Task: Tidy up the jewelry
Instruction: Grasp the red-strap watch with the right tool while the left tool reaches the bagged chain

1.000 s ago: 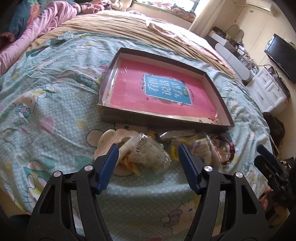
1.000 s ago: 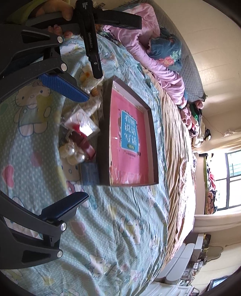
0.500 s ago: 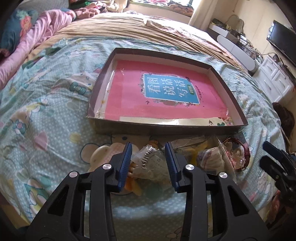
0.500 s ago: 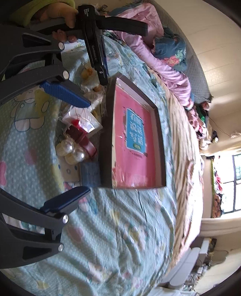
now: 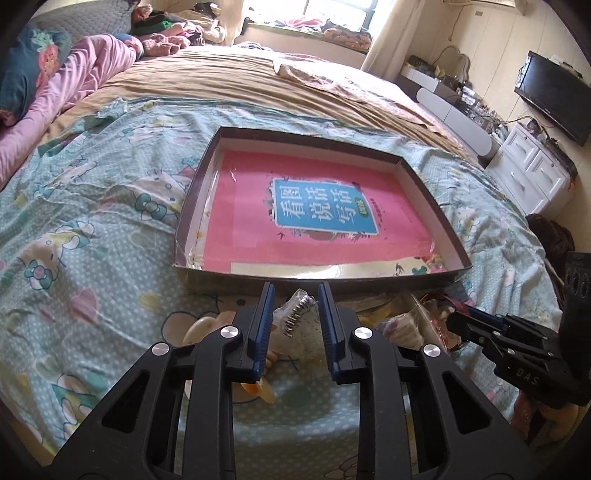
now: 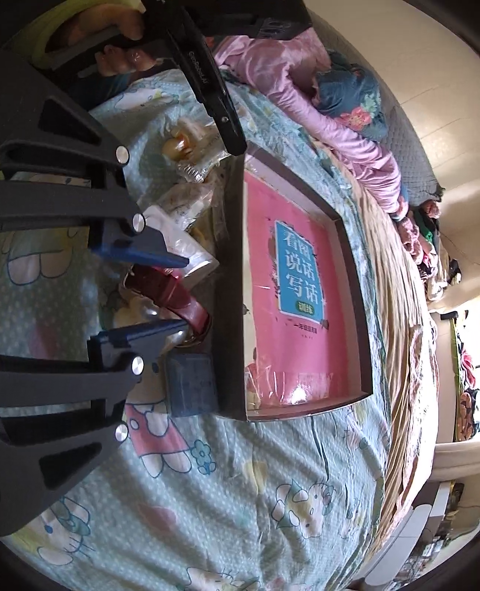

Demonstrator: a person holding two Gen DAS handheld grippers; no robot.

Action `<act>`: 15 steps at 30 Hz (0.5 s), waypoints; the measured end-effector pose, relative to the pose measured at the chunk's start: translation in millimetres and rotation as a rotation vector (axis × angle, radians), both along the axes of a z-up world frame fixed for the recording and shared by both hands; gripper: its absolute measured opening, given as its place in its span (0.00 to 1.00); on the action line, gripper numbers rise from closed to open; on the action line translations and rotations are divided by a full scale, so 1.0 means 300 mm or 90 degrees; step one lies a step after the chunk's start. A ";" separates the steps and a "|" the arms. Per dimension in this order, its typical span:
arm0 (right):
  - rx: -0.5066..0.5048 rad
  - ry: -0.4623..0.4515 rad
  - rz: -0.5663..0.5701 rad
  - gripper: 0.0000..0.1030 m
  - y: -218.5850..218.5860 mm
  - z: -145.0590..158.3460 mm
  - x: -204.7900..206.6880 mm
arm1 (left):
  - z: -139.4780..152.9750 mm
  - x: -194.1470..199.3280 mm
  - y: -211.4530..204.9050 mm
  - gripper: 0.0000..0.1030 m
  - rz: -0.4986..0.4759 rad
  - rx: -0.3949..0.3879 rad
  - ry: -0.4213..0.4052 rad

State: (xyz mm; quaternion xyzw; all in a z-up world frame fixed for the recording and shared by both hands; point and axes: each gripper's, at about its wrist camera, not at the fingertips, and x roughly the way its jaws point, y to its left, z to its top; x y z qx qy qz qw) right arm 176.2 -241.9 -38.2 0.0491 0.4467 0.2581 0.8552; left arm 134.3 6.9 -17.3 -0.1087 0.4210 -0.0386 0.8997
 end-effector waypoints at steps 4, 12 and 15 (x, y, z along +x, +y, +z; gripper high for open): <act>0.010 -0.012 0.001 0.16 -0.005 0.025 -0.007 | 0.027 0.003 0.009 0.16 -0.003 -0.006 -0.005; 0.047 -0.039 -0.001 0.15 -0.034 0.116 -0.017 | 0.106 0.021 0.026 0.15 -0.010 0.000 -0.015; 0.057 -0.042 -0.010 0.15 -0.055 0.143 -0.006 | 0.141 0.025 0.032 0.05 -0.011 0.005 -0.018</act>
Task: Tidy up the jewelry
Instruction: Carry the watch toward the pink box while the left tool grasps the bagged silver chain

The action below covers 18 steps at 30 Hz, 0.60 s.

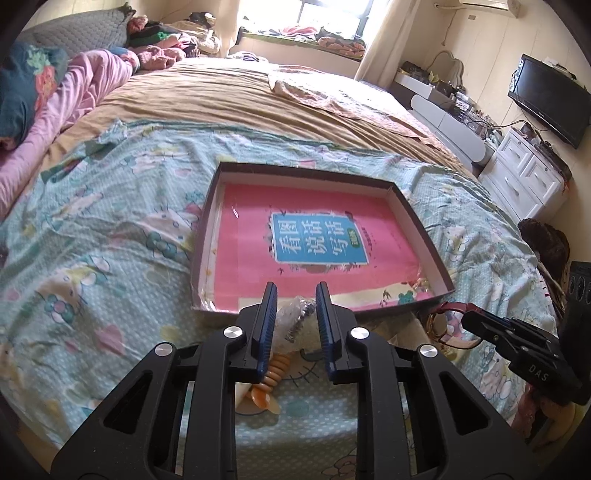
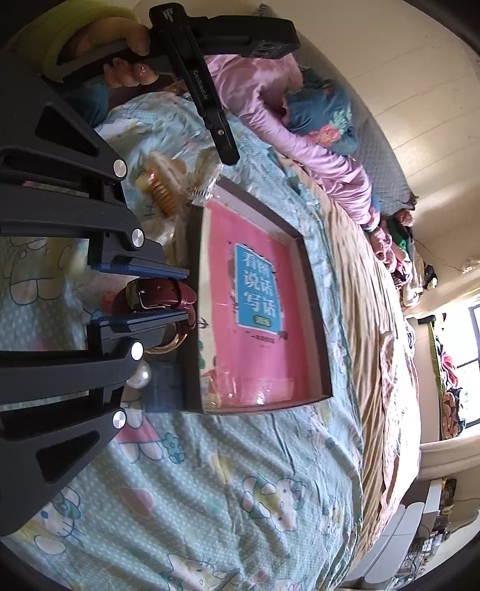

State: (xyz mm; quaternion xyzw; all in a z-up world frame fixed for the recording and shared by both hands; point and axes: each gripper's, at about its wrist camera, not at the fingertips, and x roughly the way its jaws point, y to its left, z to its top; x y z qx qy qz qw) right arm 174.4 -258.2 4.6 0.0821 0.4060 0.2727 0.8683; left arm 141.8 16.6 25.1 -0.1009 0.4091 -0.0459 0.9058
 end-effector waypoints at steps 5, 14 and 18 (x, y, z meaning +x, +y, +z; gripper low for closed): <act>0.020 -0.006 -0.007 0.15 -0.022 0.042 0.019 | 0.032 0.019 0.020 0.00 0.001 -0.003 0.008; 0.041 -0.021 -0.031 0.15 -0.036 0.113 0.090 | 0.079 0.061 0.032 0.00 -0.020 -0.007 0.011; 0.052 -0.025 -0.036 0.15 -0.032 0.135 0.115 | 0.037 0.039 0.008 0.14 -0.057 -0.008 0.044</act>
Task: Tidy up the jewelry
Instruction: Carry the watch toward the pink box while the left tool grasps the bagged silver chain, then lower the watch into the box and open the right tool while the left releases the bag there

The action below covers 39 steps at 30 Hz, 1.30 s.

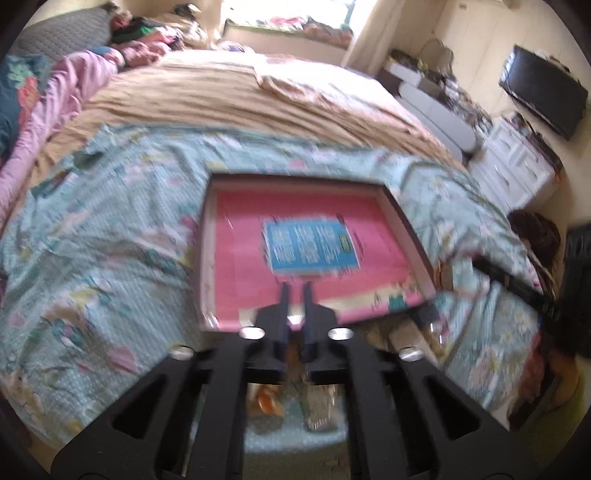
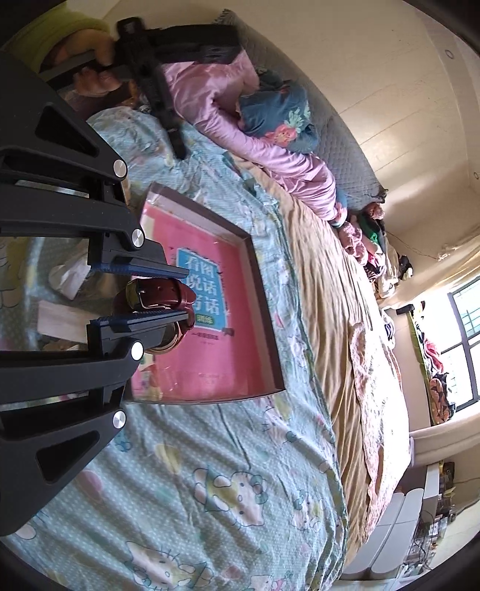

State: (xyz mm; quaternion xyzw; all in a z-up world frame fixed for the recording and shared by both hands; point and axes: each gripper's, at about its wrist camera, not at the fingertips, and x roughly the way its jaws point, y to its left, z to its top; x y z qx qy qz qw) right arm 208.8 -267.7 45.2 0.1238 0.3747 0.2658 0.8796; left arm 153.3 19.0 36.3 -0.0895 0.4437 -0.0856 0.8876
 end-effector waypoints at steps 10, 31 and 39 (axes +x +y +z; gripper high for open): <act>0.004 0.004 0.020 0.15 0.040 -0.015 0.042 | -0.266 -0.117 -0.139 0.29 -0.111 0.019 0.150; -0.015 0.027 0.032 0.15 0.087 -0.042 0.215 | -0.169 0.003 -0.079 0.18 -0.067 0.037 0.091; -0.038 0.057 0.048 0.15 0.118 -0.104 0.258 | -0.140 0.187 -0.012 0.18 -0.019 0.061 0.067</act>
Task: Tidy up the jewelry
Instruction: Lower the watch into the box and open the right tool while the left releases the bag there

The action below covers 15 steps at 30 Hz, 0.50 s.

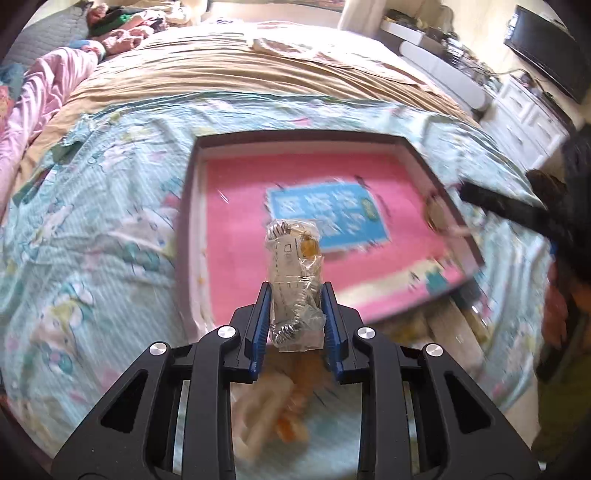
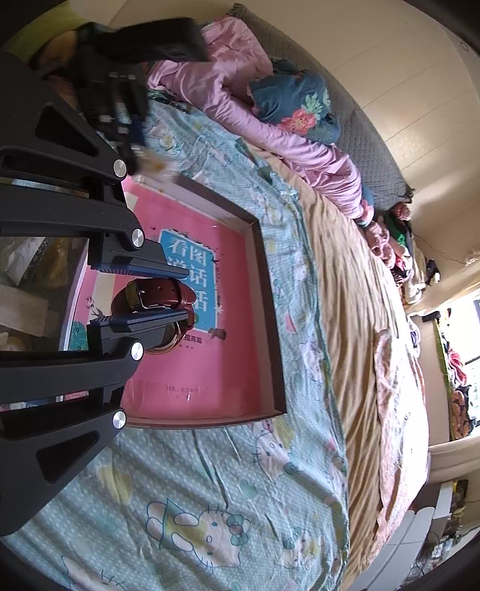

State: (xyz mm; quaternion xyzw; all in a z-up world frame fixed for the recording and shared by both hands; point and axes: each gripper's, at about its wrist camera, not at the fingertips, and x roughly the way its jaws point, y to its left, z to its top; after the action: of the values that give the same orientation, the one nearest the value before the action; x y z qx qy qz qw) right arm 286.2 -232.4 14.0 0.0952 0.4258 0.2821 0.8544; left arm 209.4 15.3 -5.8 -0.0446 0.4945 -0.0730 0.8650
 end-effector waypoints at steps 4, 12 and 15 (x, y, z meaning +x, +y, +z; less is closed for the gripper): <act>-0.008 0.023 0.005 0.15 0.011 -0.051 0.010 | -0.046 0.076 0.038 0.19 0.024 0.010 0.015; -0.011 0.062 0.005 0.16 0.007 -0.117 0.015 | -0.133 0.130 0.052 0.19 0.052 0.010 0.056; -0.015 0.056 -0.007 0.18 -0.008 -0.106 0.014 | -0.142 0.138 0.048 0.20 0.056 0.009 0.063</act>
State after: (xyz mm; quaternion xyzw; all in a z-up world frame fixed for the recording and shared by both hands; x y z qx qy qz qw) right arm 290.4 -234.9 -17.8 0.0999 0.4657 0.2681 0.8374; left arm 250.9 29.8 -48.3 -0.0637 0.5347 -0.0291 0.8421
